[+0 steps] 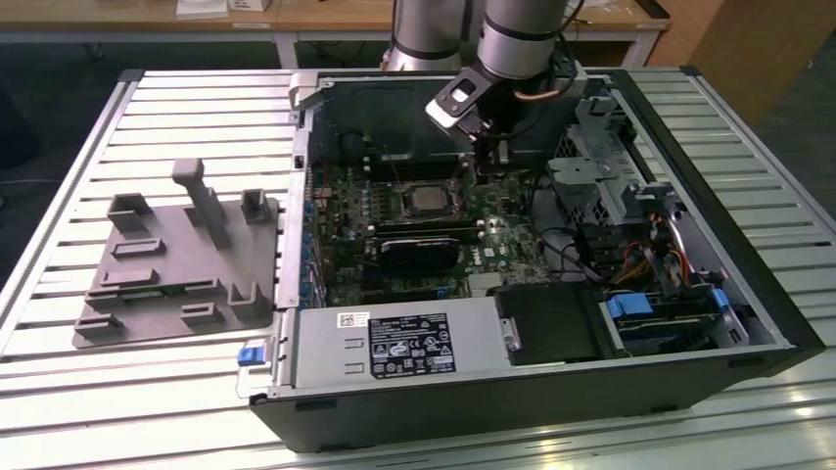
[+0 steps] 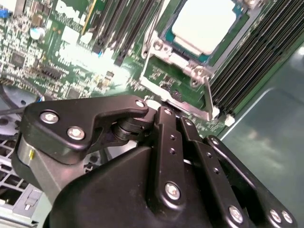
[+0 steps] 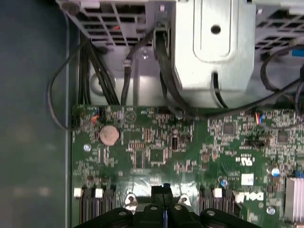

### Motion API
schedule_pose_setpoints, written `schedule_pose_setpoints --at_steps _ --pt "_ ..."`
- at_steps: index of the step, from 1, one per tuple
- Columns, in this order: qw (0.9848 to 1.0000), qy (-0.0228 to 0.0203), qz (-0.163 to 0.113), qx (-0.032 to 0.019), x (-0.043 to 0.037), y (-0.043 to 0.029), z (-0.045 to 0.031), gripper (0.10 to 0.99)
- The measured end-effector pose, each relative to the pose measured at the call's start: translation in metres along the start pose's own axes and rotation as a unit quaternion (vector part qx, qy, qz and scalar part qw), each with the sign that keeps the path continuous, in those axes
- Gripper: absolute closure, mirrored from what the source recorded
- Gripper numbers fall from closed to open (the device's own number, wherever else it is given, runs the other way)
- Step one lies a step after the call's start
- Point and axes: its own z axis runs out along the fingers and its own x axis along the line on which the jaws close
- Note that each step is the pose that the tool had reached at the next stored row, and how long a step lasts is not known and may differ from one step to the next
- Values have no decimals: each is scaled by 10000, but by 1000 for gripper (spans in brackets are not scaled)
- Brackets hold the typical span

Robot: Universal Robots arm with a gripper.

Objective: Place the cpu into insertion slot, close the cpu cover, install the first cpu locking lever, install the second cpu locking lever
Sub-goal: 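Close the cpu cover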

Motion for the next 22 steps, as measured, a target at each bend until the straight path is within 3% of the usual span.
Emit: schedule_pose_setpoints --at_steps 11,19,22 --pt "10000 0 0 -7 -1 -197 6 984" --pt "10000 0 1 -8 -1 -225 7 984" --pt "10000 0 0 -63 0 -266 20 984"
